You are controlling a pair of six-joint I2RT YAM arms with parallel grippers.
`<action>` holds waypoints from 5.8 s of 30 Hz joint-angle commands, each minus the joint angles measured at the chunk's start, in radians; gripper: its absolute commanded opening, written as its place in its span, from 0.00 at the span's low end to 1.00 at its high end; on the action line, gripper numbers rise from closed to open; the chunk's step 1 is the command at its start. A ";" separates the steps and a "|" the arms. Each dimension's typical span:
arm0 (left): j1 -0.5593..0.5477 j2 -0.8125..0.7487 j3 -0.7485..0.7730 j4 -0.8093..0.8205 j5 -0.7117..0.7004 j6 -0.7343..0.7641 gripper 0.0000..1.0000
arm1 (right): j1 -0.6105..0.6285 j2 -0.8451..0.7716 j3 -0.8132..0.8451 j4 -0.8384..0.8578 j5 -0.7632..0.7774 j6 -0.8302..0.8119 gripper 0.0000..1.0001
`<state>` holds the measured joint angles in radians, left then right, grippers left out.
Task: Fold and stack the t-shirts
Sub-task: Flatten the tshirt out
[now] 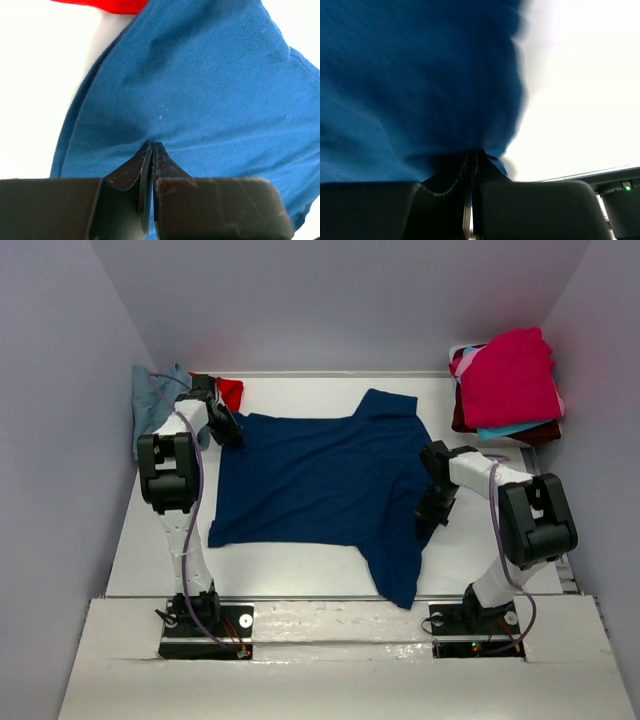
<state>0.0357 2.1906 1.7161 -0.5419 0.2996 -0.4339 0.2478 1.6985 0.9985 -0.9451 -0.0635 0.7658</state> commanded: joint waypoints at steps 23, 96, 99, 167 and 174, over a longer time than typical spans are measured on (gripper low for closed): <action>0.038 0.012 0.051 -0.020 0.033 0.021 0.13 | -0.007 -0.235 0.024 -0.072 0.131 0.058 0.42; 0.086 0.020 0.045 -0.032 0.024 0.027 0.12 | -0.007 -0.309 -0.169 -0.147 0.146 0.063 0.08; 0.095 0.015 0.042 -0.032 0.029 0.027 0.10 | -0.007 -0.327 -0.166 -0.170 0.148 0.060 0.08; -0.050 0.078 0.068 -0.058 -0.051 0.090 0.31 | -0.007 0.227 0.367 0.039 0.013 -0.054 0.39; -0.008 0.023 -0.055 -0.015 -0.054 0.073 0.31 | -0.007 0.173 0.264 0.039 0.022 -0.060 0.39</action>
<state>-0.0101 2.2375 1.7367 -0.5125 0.3416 -0.3717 0.2478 1.9236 1.3087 -0.9089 -0.0536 0.7208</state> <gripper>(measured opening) 0.306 0.384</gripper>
